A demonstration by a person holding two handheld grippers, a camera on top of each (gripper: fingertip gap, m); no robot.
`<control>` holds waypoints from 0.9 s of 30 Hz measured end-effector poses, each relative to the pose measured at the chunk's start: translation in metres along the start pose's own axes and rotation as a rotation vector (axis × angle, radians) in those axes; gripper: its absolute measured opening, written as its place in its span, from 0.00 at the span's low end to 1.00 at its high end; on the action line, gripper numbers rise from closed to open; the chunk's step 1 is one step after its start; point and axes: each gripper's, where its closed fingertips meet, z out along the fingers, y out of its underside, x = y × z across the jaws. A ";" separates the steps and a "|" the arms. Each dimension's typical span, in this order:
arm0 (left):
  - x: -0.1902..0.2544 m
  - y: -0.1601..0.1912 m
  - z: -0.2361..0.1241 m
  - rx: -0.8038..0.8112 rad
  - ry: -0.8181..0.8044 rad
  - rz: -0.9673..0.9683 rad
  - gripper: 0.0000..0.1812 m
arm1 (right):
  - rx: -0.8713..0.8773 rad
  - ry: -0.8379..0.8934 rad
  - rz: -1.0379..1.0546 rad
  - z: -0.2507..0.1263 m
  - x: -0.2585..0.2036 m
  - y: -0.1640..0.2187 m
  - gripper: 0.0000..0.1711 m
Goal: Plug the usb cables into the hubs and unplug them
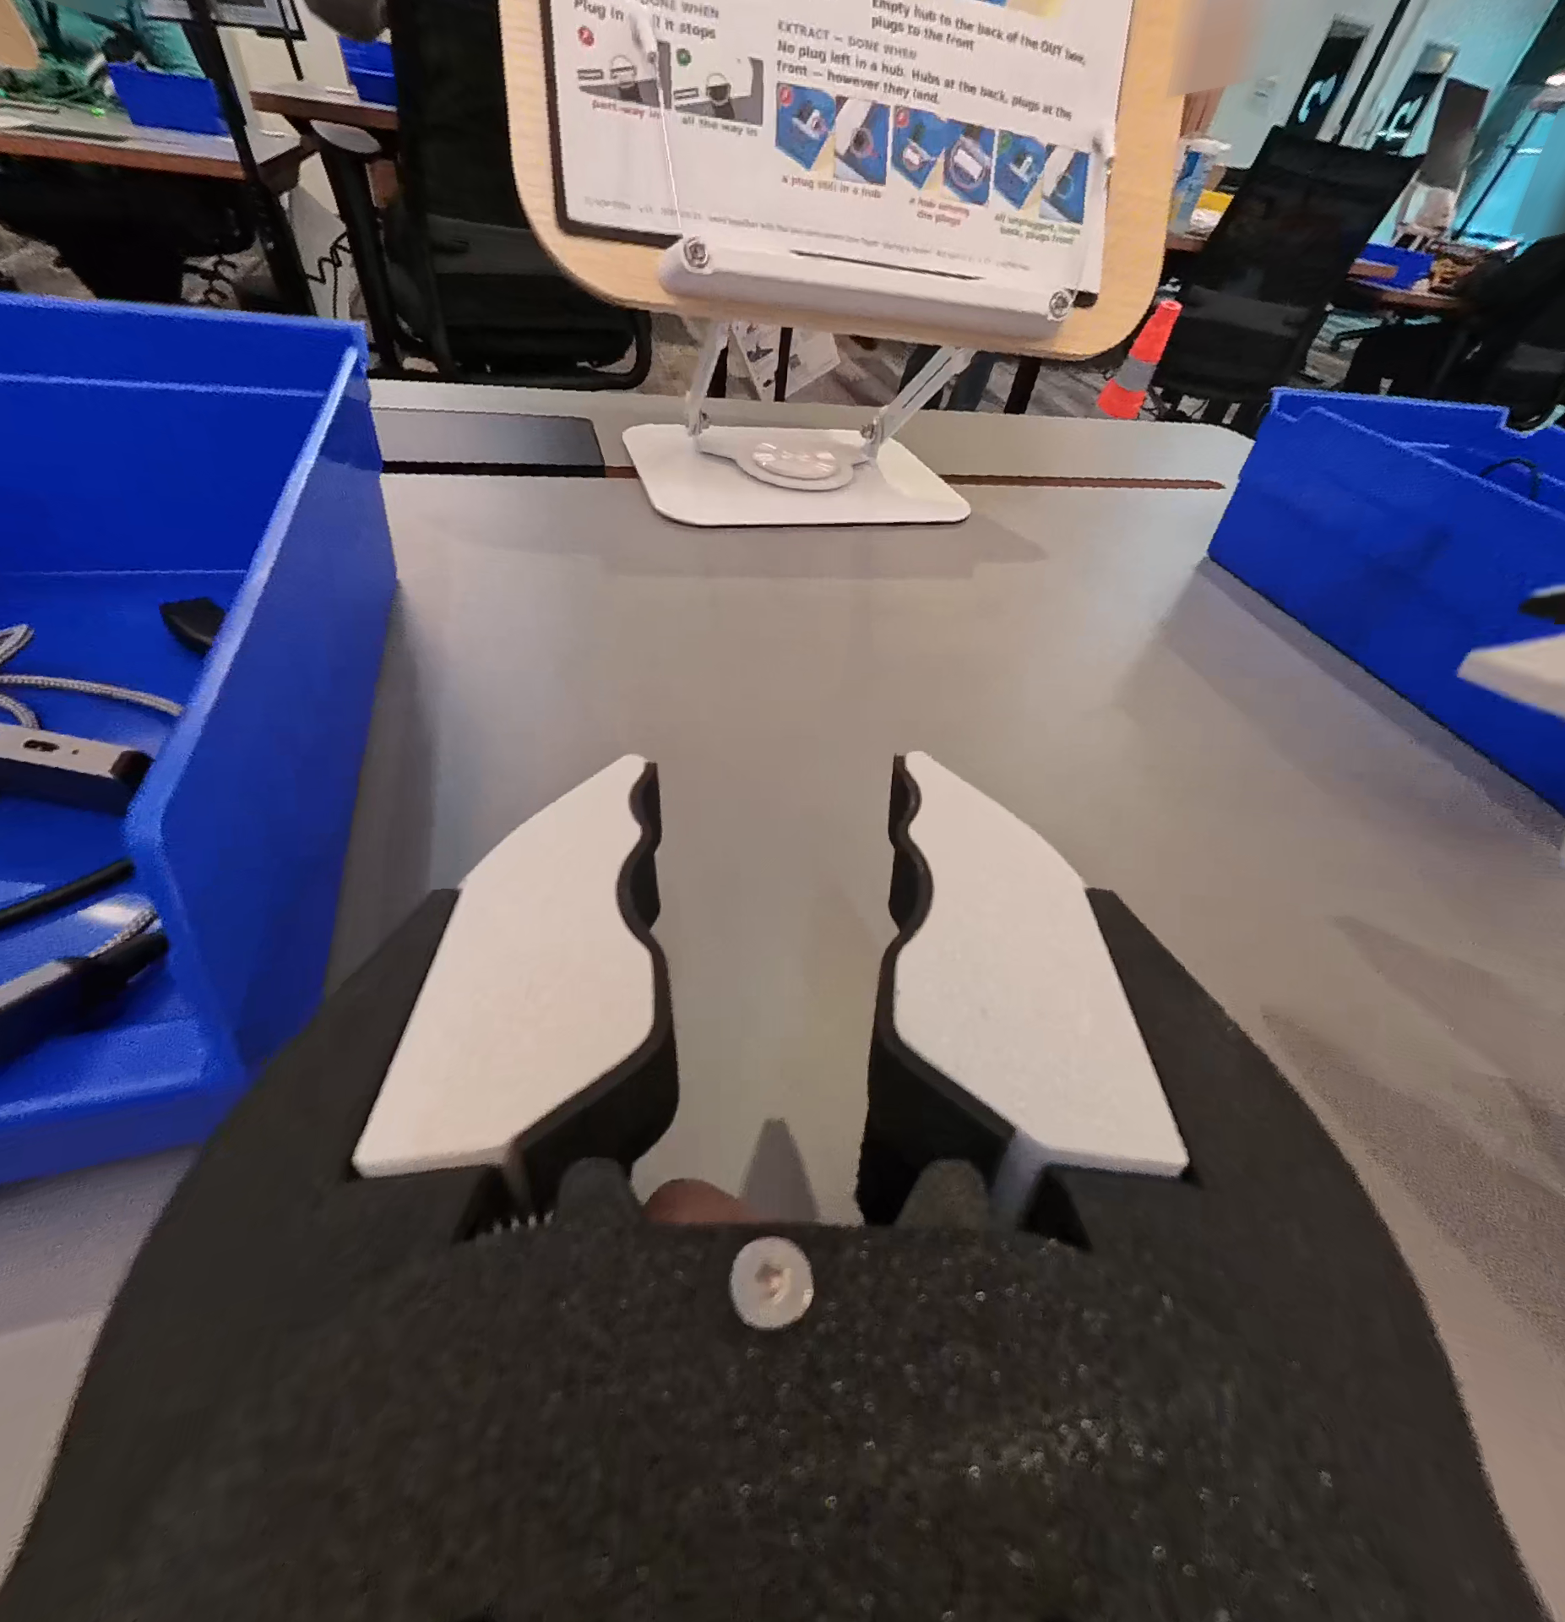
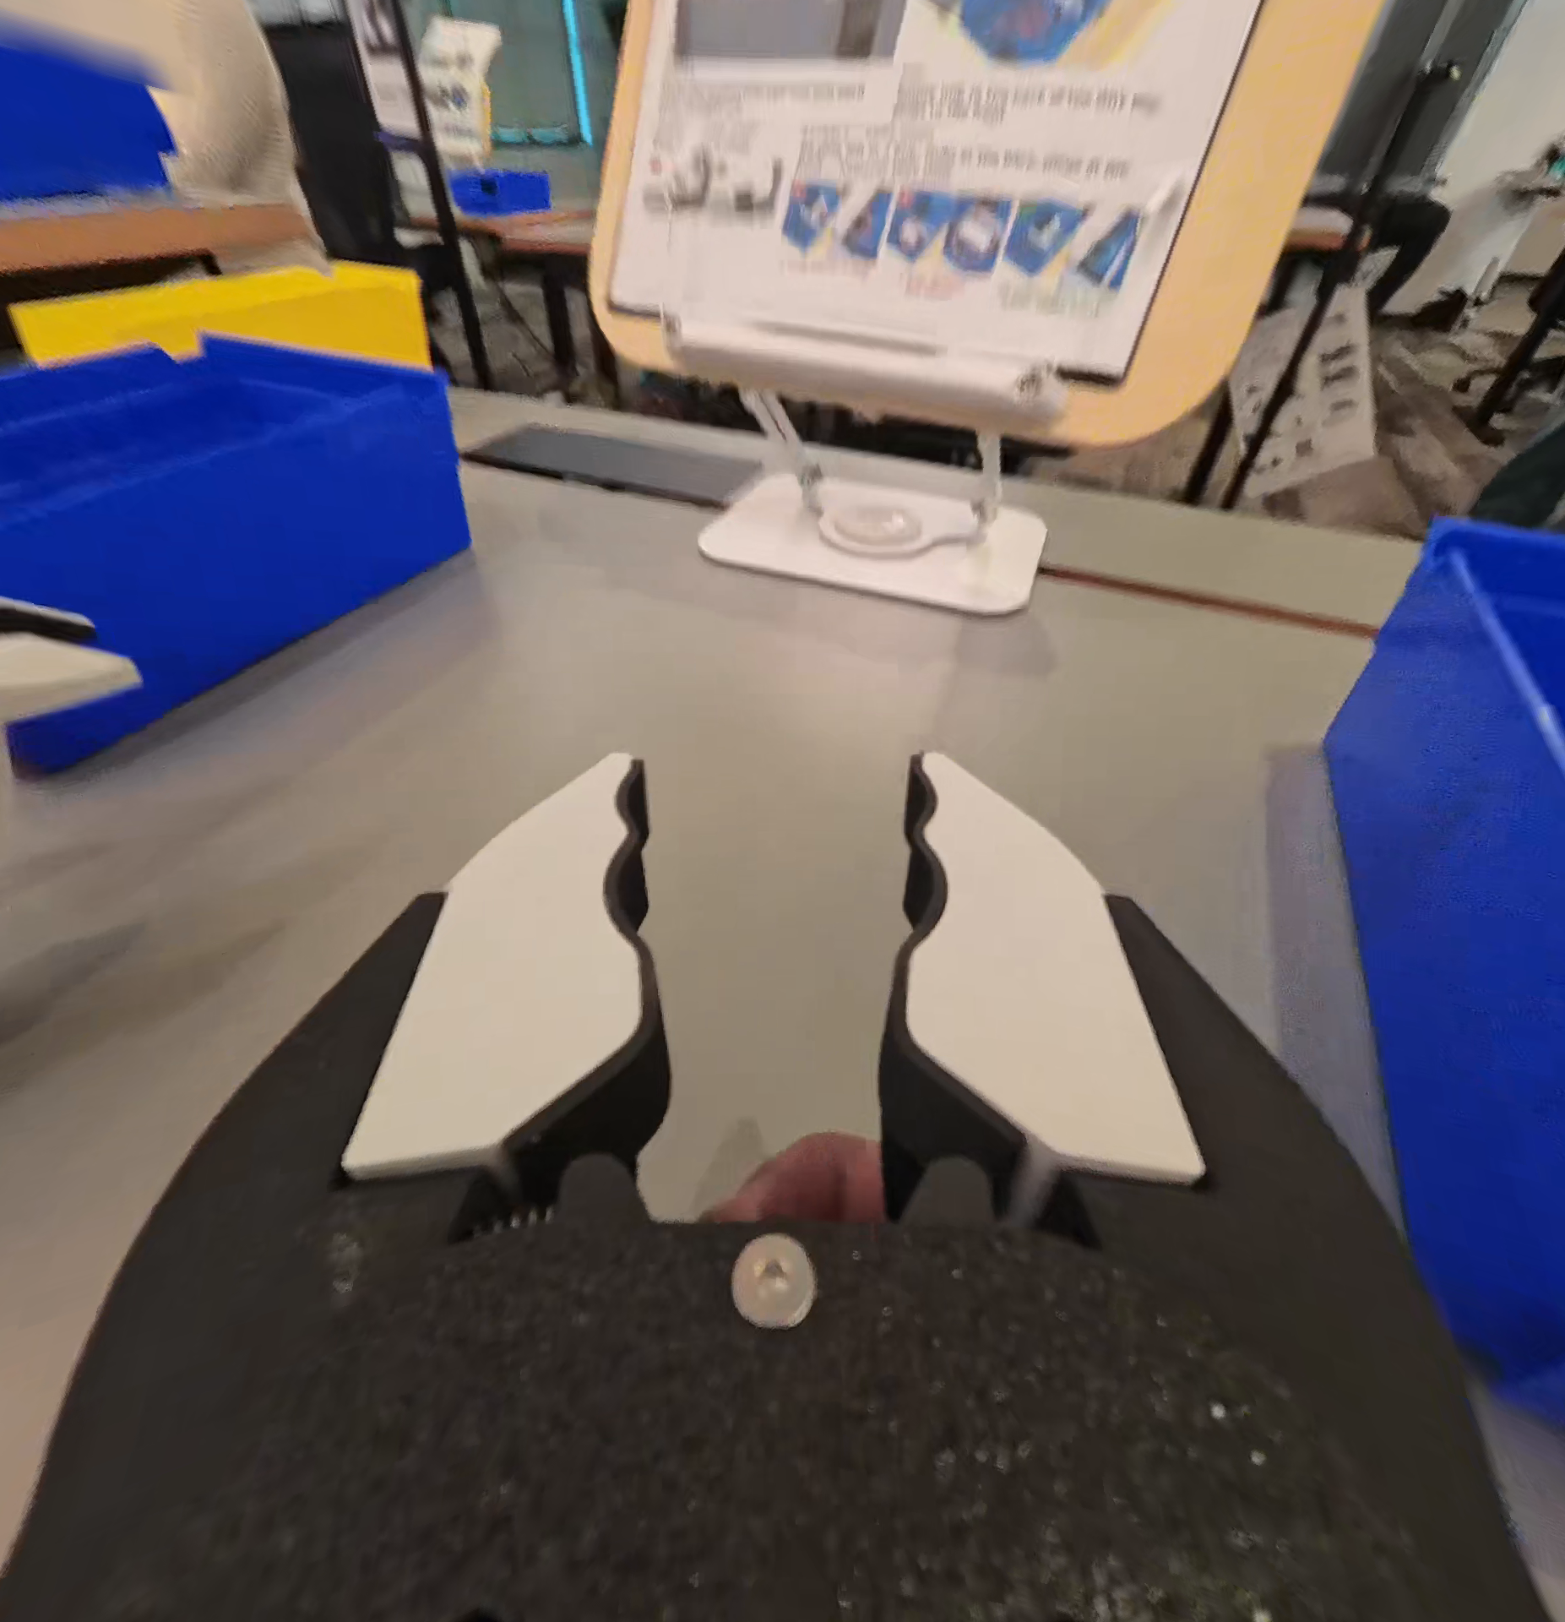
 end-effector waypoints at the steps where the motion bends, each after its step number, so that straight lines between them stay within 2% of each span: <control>1: -0.001 0.002 0.000 0.000 -0.006 -0.005 0.28 | -0.012 0.021 0.004 0.000 -0.001 0.008 0.34; 5: 0.003 0.002 -0.003 0.012 0.014 0.001 0.28 | -0.024 0.017 0.047 0.001 -0.007 0.025 0.35; 11: 0.008 0.005 -0.001 -0.002 0.052 0.001 0.28 | -0.028 0.012 0.006 0.004 -0.012 0.028 0.34; 14: 0.021 0.002 -0.009 -0.022 0.139 0.041 0.26 | -0.050 -0.008 -0.004 0.007 -0.015 0.031 0.34; 15: 0.028 -0.007 -0.020 -0.033 0.204 0.100 0.26 | -0.055 -0.017 -0.002 0.007 -0.015 0.032 0.34; 16: 0.020 -0.023 -0.033 -0.027 0.192 0.195 0.26 | -0.059 -0.026 0.000 0.007 -0.016 0.032 0.33; 18: -0.016 -0.058 -0.055 -0.040 0.145 0.429 0.25 | -0.059 -0.040 0.004 0.007 -0.017 0.032 0.33; 20: -0.062 -0.067 -0.060 -0.239 0.204 0.608 0.28 | -0.061 -0.051 0.002 0.008 -0.019 0.032 0.33; 23: -0.151 -0.046 -0.039 -0.601 0.222 0.912 0.30 | -0.068 -0.060 -0.006 0.008 -0.021 0.033 0.33; 25: -0.181 -0.020 -0.021 -0.776 0.299 1.016 0.28 | -0.069 -0.060 -0.009 0.008 -0.021 0.033 0.32; 27: -0.193 -0.001 -0.002 -0.871 0.371 1.104 0.26 | -0.065 -0.058 -0.009 0.008 -0.021 0.033 0.32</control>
